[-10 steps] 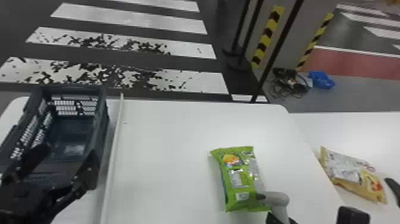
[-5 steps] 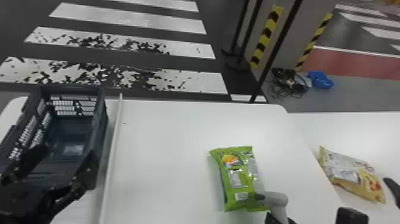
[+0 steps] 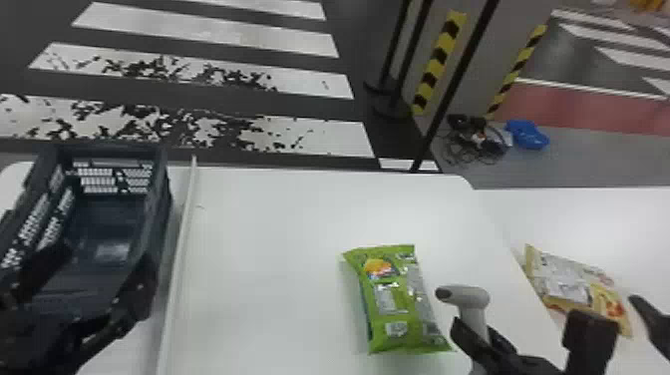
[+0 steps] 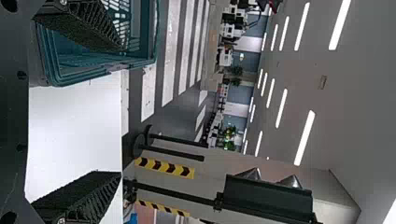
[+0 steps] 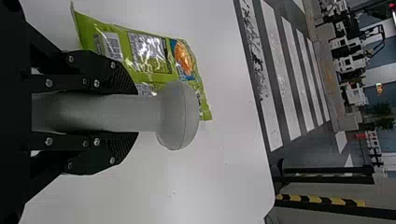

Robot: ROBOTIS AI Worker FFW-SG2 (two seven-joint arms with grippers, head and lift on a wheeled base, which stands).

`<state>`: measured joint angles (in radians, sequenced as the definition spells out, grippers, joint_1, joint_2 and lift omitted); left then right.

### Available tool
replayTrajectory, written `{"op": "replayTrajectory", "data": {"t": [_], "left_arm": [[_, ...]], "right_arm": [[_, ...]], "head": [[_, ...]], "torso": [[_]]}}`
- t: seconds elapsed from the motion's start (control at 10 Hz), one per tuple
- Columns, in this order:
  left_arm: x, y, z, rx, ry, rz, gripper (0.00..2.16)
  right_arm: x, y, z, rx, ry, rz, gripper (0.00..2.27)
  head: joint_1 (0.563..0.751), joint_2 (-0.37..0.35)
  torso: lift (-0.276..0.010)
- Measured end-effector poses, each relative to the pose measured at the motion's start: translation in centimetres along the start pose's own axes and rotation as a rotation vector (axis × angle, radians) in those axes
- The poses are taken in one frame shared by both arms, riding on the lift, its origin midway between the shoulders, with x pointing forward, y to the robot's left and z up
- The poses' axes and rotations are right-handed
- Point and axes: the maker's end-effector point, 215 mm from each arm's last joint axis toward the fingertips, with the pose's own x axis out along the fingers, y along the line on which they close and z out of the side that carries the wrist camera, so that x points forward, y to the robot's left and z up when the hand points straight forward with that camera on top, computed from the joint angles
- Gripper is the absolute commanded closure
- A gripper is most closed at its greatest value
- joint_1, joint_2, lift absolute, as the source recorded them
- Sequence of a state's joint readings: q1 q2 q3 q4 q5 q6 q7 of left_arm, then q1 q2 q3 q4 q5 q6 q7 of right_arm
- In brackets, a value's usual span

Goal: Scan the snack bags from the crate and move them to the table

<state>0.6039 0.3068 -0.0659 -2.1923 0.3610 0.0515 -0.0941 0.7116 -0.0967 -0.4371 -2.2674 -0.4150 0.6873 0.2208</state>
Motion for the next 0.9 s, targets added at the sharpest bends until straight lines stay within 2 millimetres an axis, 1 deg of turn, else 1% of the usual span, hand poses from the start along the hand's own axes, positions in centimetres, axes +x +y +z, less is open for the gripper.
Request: {"op": "replayTrajectory", "data": {"t": [0.1, 0.4, 0.5, 0.6, 0.9], "left_arm": [[0.0, -0.3, 0.0, 0.003, 0.001, -0.007, 0.04], [-0.2, -0.6, -0.3, 0.01, 0.013, -0.013, 0.04], [-0.3, -0.7, -0.4, 0.009, 0.016, -0.012, 0.04], [-0.5, -0.6, -0.4, 0.01, 0.017, -0.011, 0.04], [-1.2, -0.7, -0.2, 0.017, 0.02, -0.01, 0.04]], "right_arm": [[1.2, -1.4, 1.4, -0.001, -0.025, -0.018, 2.24], [4.4, -4.6, 4.6, -0.018, -0.085, -0.029, 2.24], [5.4, -5.2, 4.8, -0.014, -0.084, -0.024, 2.24], [6.3, -5.7, 4.6, -0.013, -0.075, -0.021, 2.24], [9.0, -7.2, 3.2, -0.013, -0.026, -0.015, 2.24]], "head": [[0.695, -0.291], [0.695, -0.336], [0.695, -0.342], [0.695, -0.344], [0.695, -0.35]], "torso": [[-0.095], [-0.095], [-0.095], [-0.095], [-0.095]]}}
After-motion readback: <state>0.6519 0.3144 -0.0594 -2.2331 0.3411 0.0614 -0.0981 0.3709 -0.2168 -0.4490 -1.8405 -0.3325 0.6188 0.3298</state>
